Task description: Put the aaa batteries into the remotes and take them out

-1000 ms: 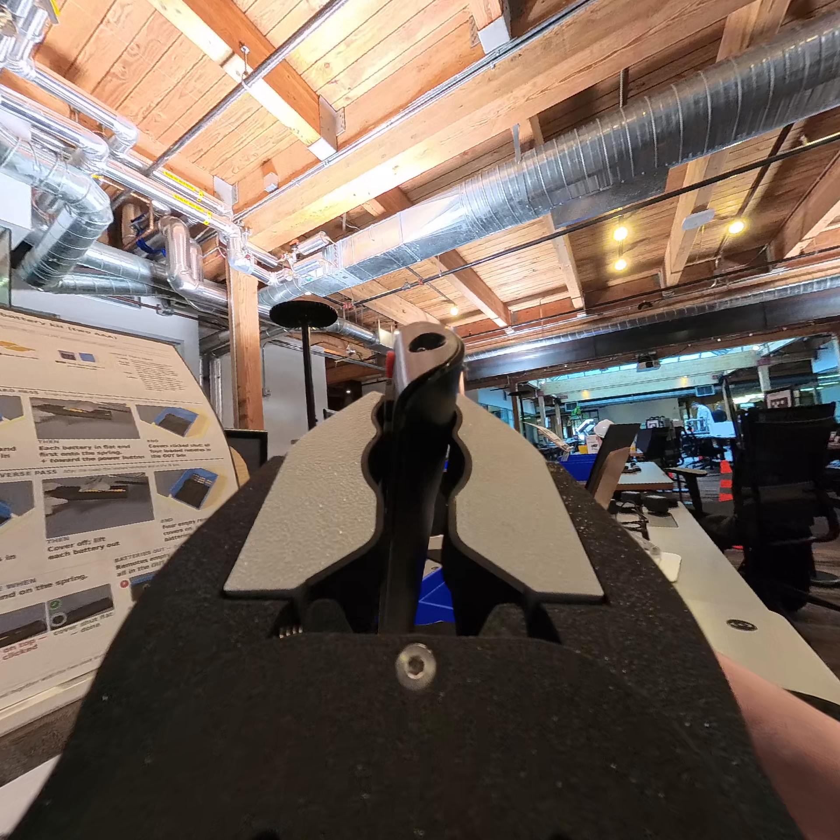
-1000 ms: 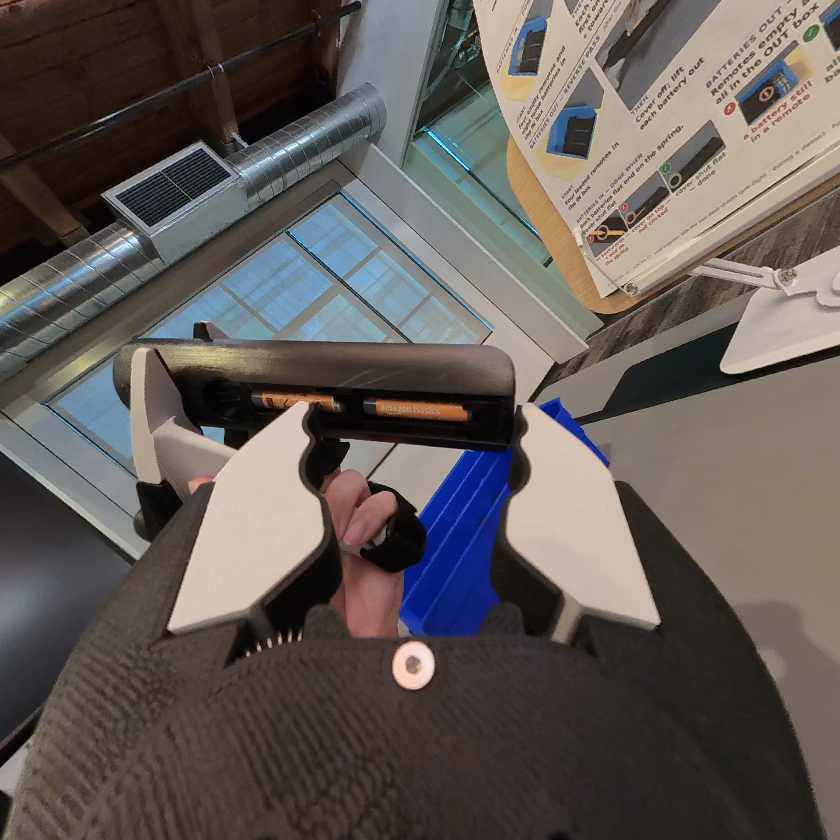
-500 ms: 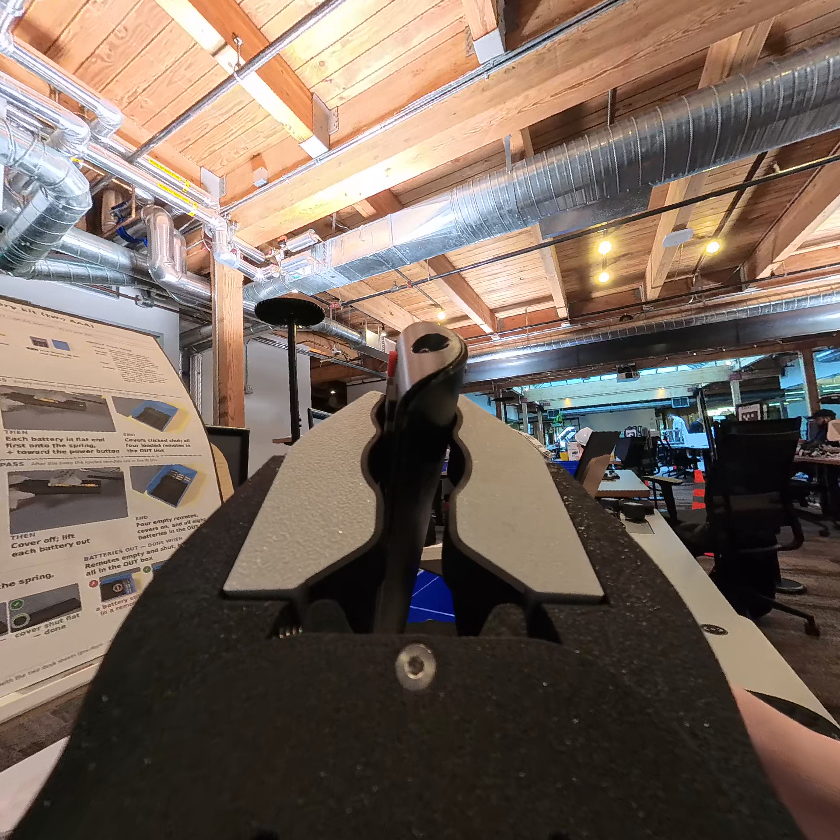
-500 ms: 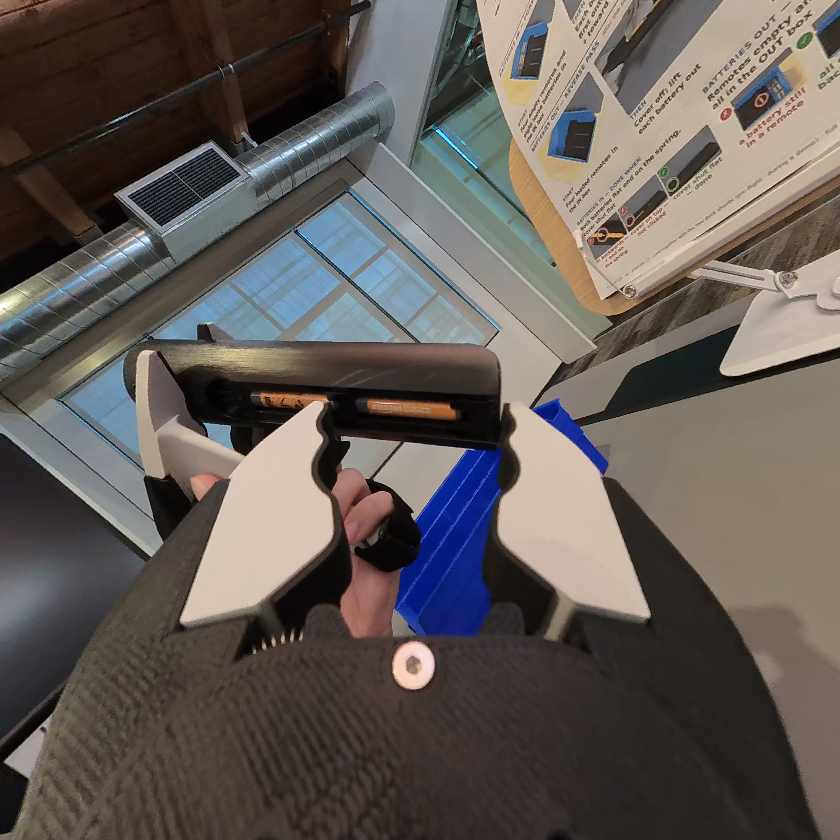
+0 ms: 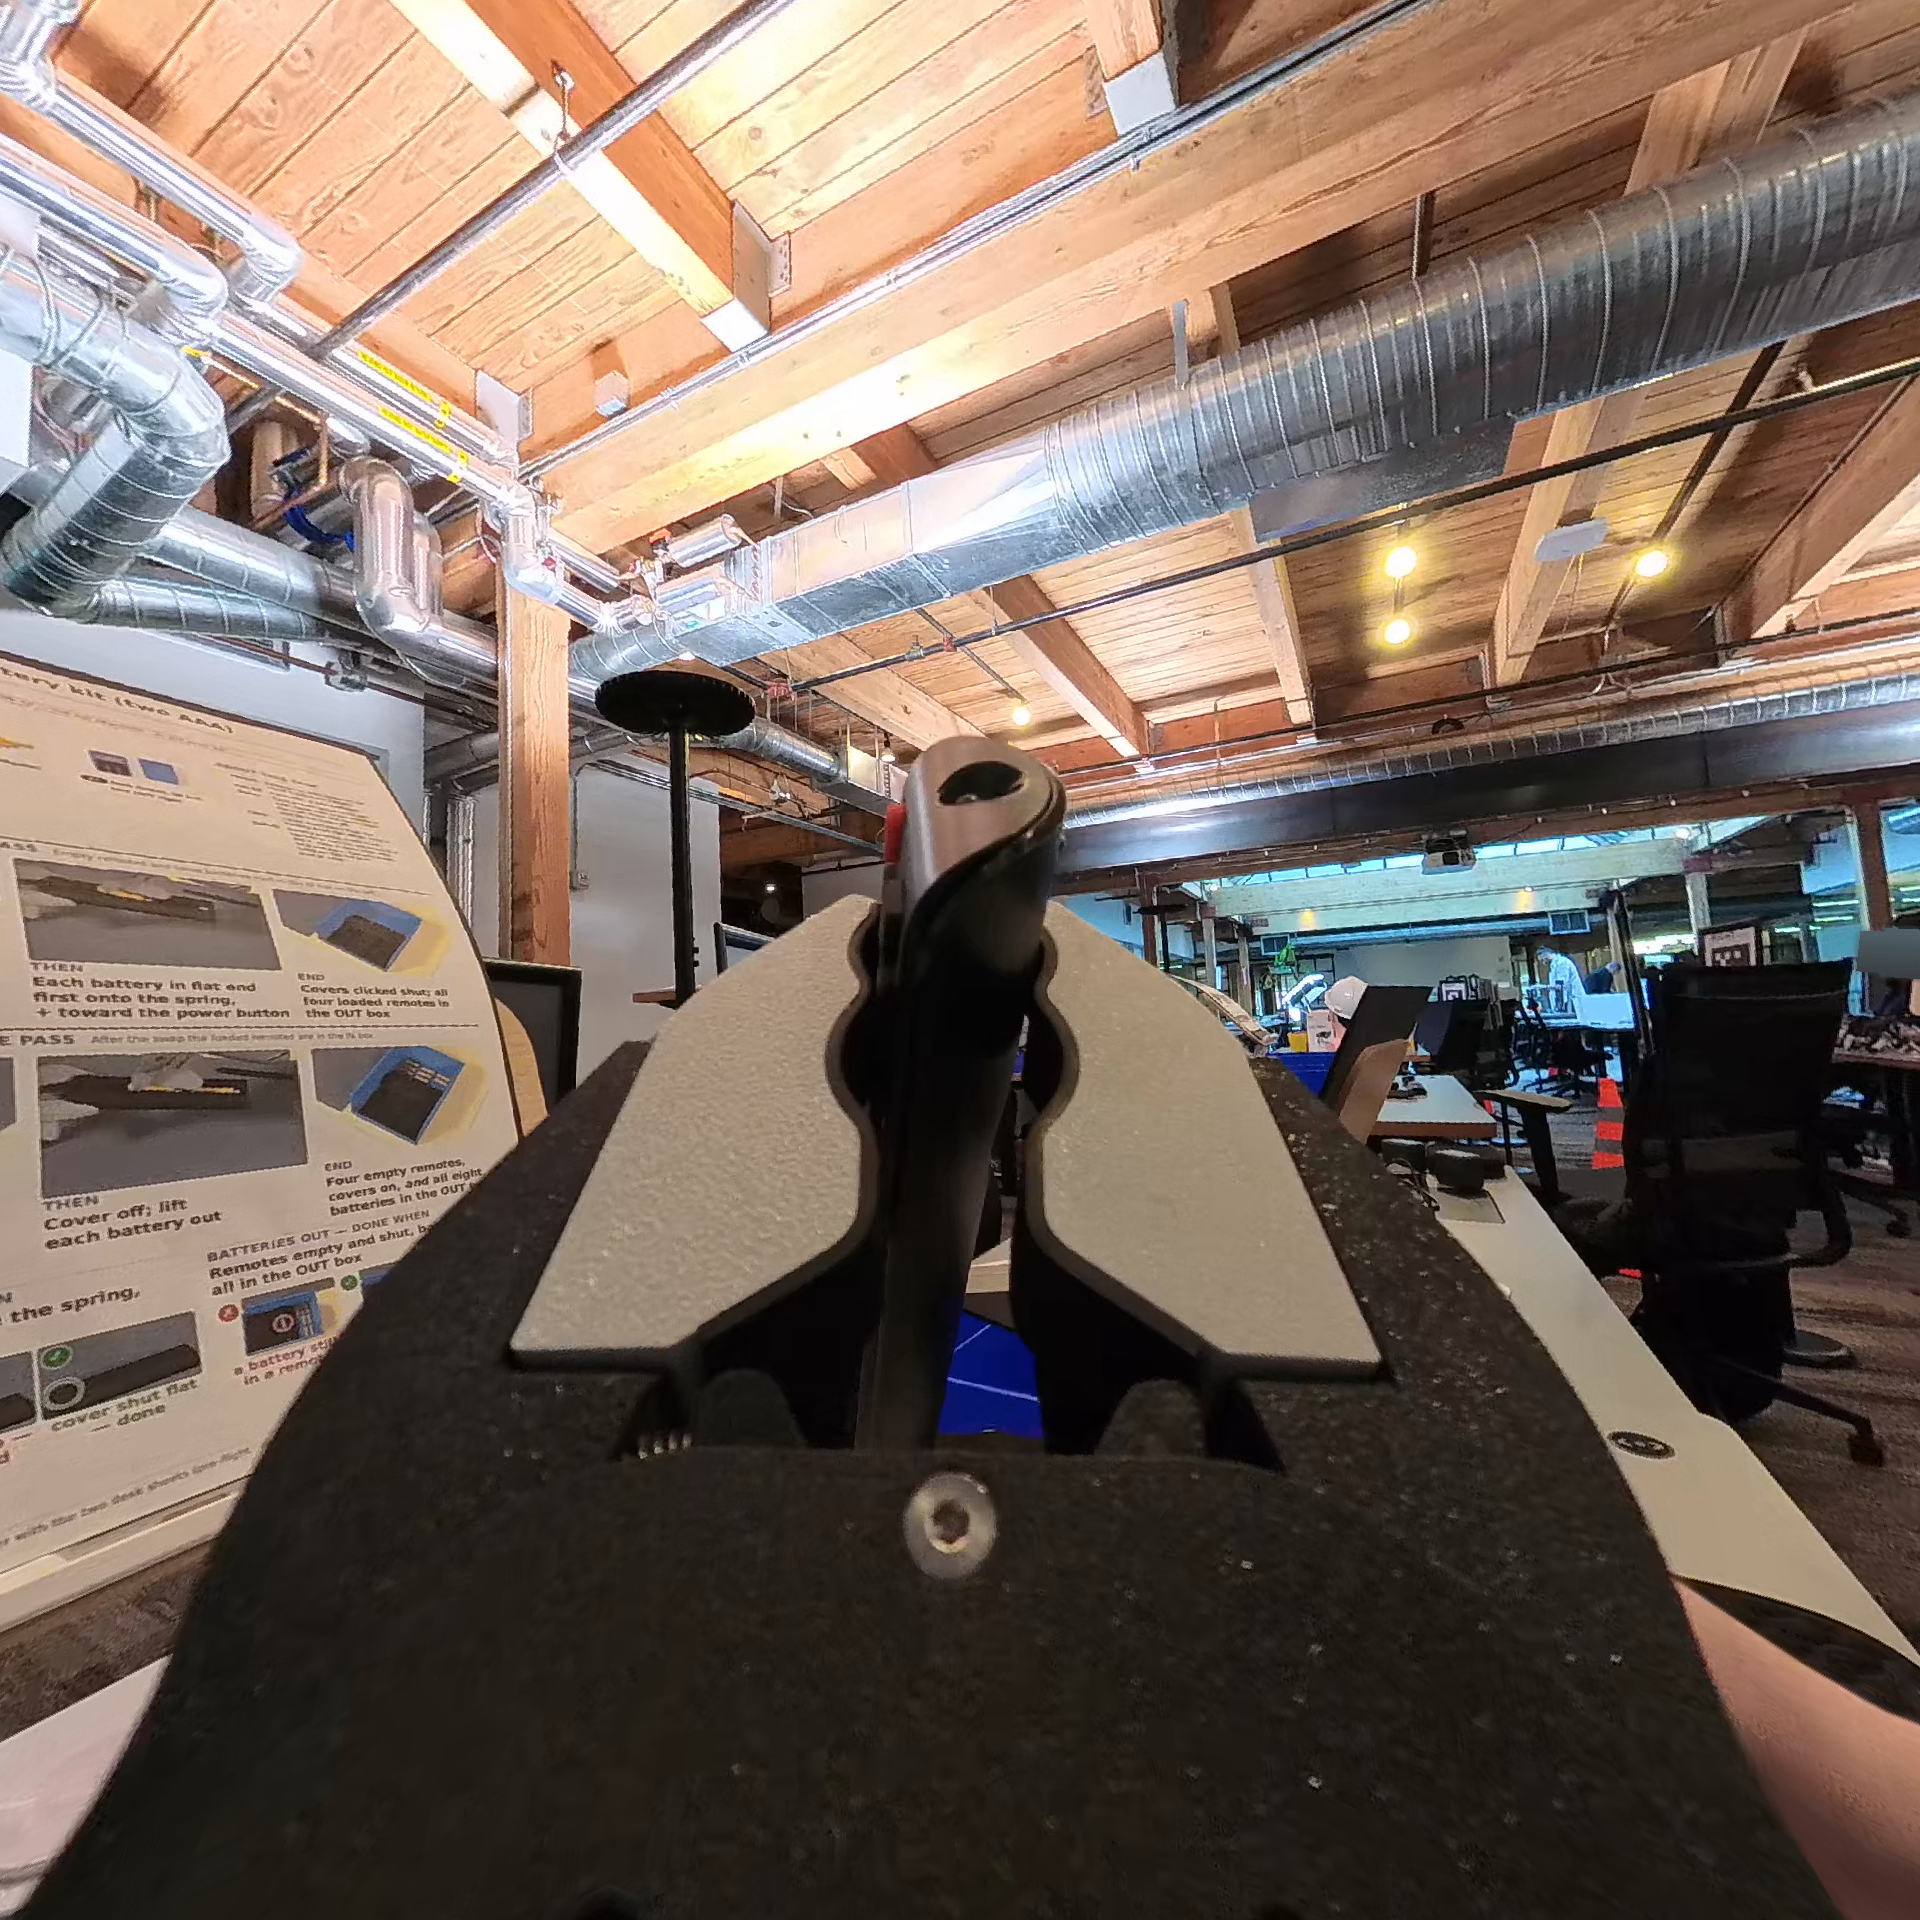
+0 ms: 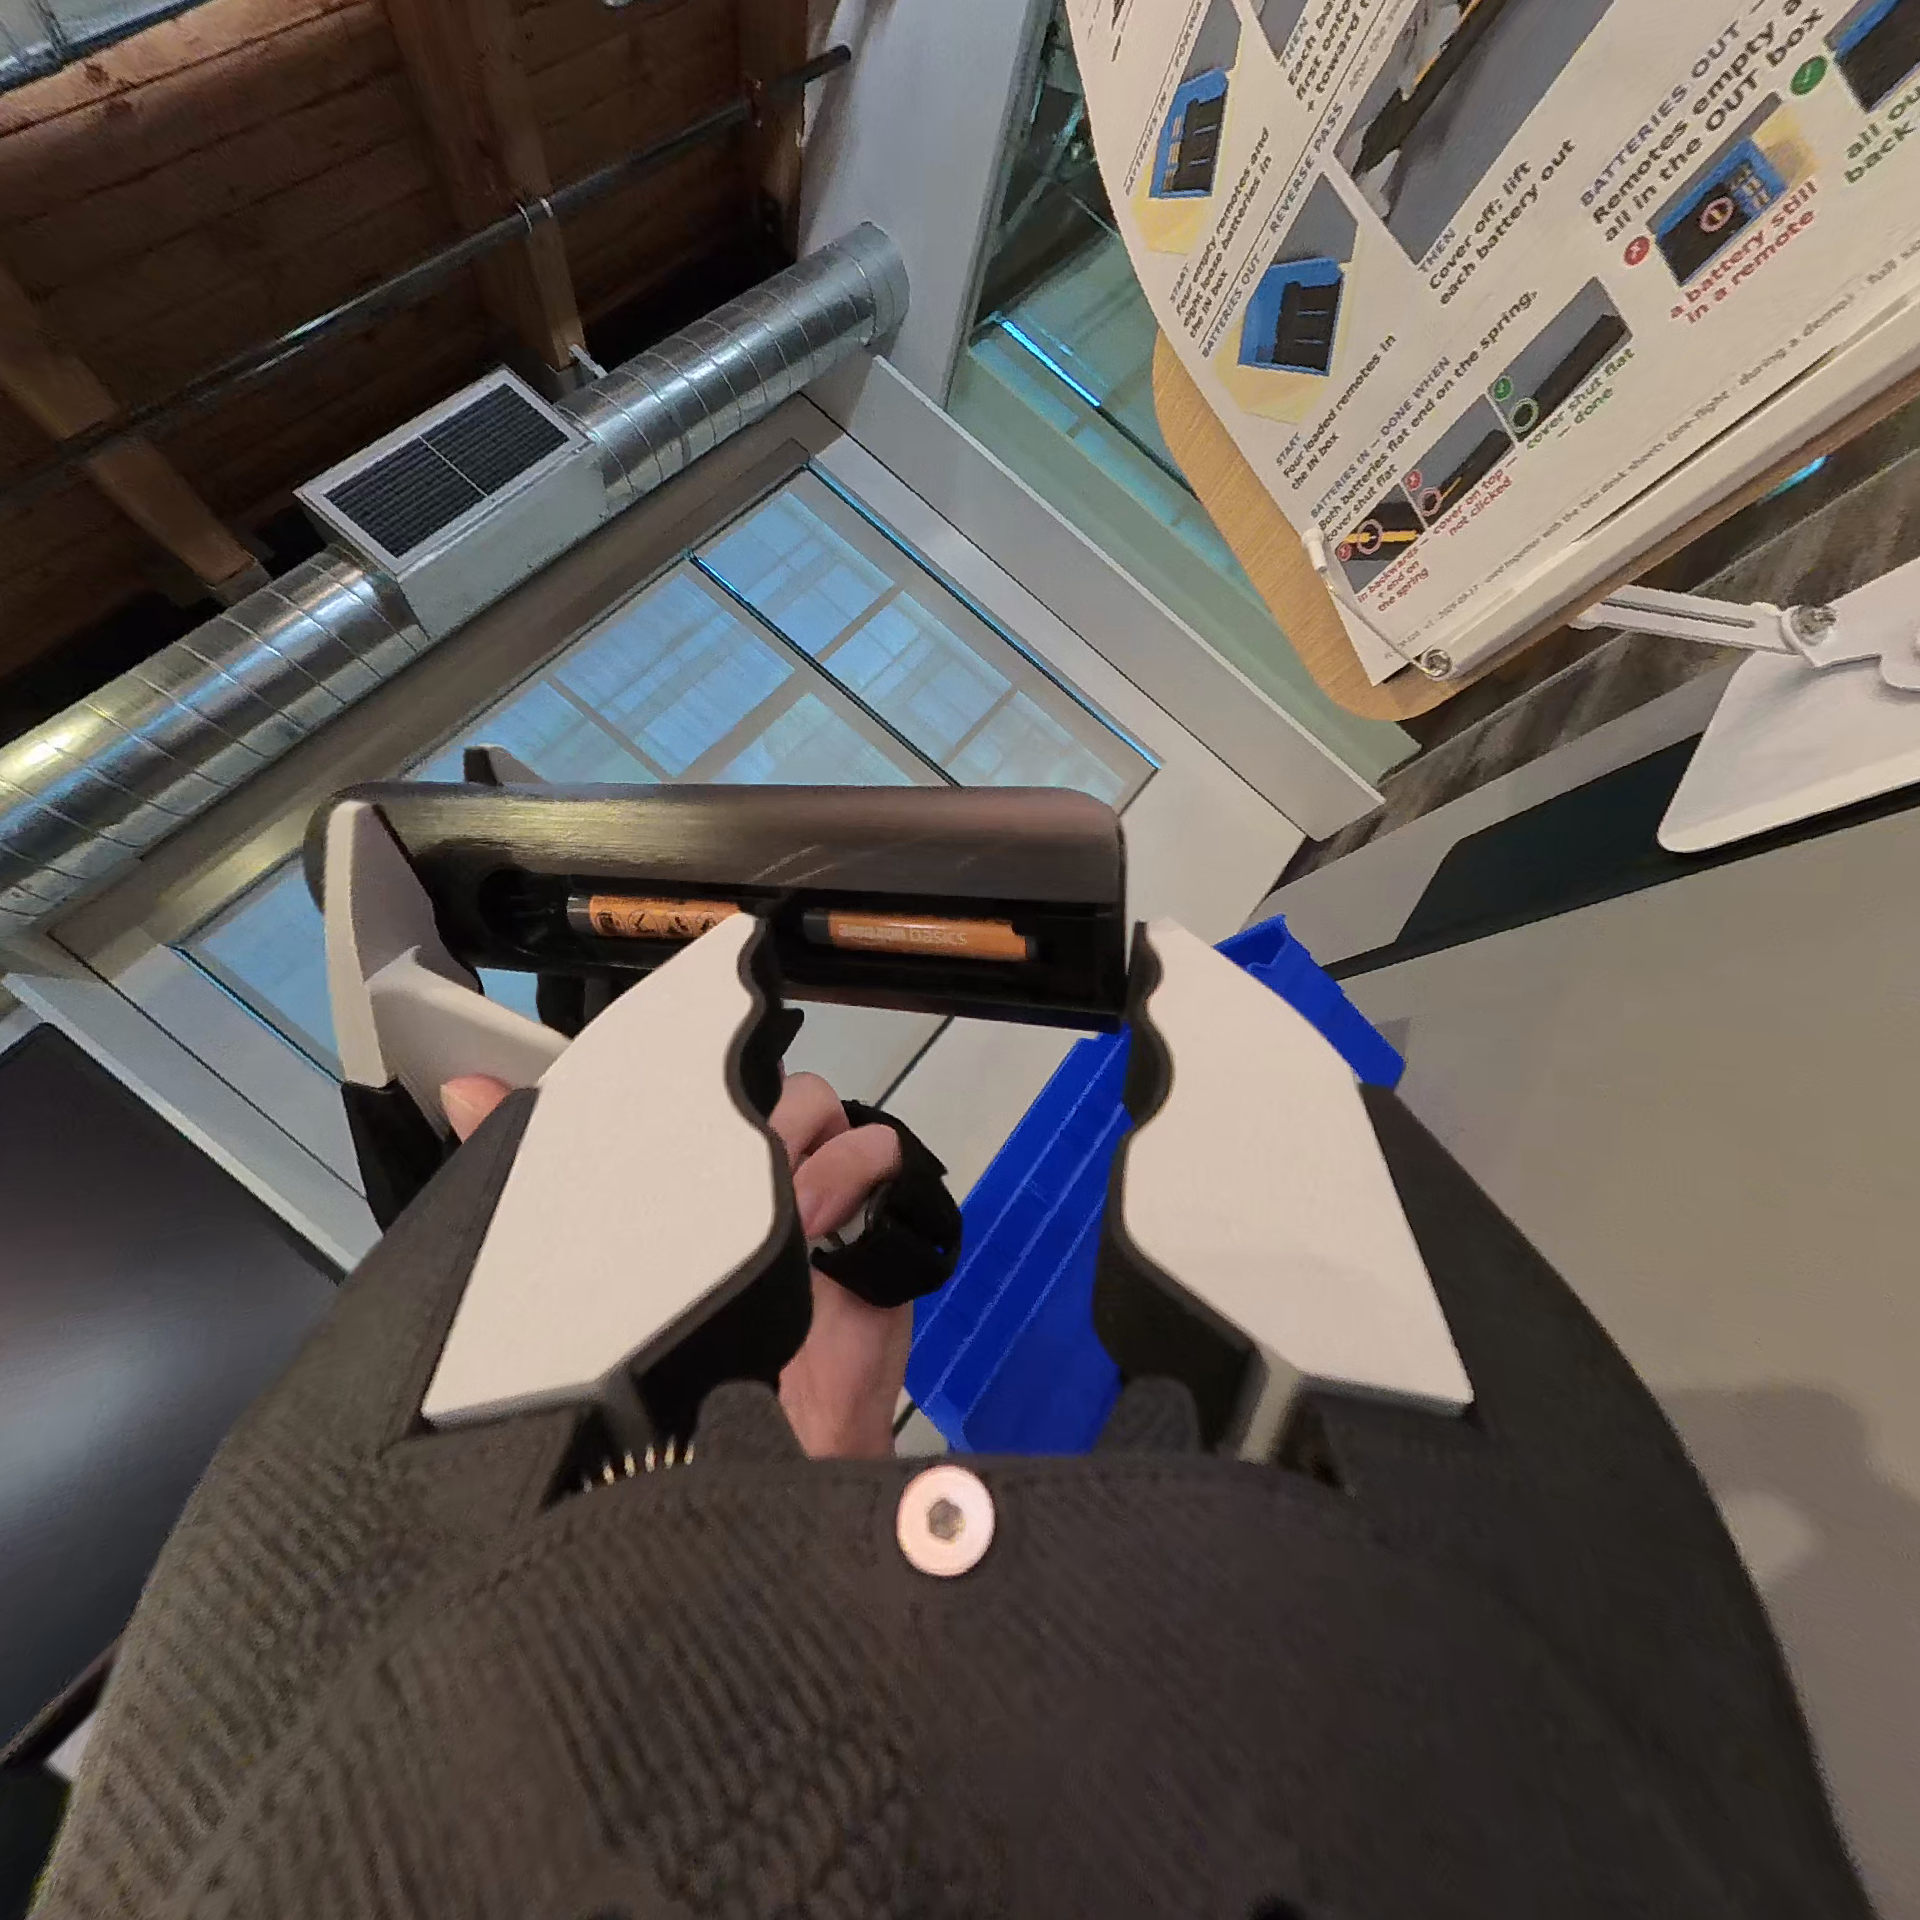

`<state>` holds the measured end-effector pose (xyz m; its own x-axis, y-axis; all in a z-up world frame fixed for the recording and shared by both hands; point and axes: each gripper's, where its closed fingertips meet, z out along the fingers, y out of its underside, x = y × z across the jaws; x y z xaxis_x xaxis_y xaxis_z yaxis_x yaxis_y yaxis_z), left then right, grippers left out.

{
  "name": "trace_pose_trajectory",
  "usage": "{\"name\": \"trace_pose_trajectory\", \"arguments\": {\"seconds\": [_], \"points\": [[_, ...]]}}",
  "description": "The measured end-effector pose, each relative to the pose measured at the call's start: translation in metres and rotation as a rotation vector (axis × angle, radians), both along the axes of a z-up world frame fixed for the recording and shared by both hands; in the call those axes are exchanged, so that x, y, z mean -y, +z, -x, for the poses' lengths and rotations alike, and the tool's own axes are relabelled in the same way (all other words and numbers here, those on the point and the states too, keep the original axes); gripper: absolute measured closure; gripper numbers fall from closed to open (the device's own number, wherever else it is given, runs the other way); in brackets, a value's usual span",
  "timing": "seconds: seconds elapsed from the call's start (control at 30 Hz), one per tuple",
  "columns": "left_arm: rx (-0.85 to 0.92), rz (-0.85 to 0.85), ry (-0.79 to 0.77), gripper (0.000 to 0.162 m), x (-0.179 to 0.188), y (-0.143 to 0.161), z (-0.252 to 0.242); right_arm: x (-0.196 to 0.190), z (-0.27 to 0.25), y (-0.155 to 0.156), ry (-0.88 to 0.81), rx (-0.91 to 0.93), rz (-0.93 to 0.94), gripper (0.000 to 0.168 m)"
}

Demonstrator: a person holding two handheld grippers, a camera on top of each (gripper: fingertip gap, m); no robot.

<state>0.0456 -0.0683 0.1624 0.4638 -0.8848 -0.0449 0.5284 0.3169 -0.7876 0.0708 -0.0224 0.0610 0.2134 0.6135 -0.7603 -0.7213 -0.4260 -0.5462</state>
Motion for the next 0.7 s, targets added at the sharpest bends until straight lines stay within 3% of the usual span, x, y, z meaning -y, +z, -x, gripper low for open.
{"name": "trace_pose_trajectory", "arguments": {"seconds": [0.13,0.4,0.6,0.67,0.7], "points": [[0.009,0.015,-0.009,0.138,-0.001,0.001,0.002,0.003,-0.002,0.002,0.029,-0.052,-0.006,0.103],[-0.006,0.021,-0.002,0.138,-0.002,-0.002,-0.002,0.001,0.003,0.000,0.000,0.030,0.017,0.092],[0.009,0.025,-0.012,0.138,-0.002,0.000,0.001,0.004,-0.001,0.003,0.018,-0.015,0.001,0.098],[0.001,0.025,-0.006,0.138,-0.004,-0.001,0.001,0.007,0.001,0.007,0.033,-0.021,-0.026,0.088],[-0.006,0.027,0.008,0.139,-0.006,-0.003,0.001,0.008,0.002,0.010,0.027,-0.002,-0.033,0.075]]}}
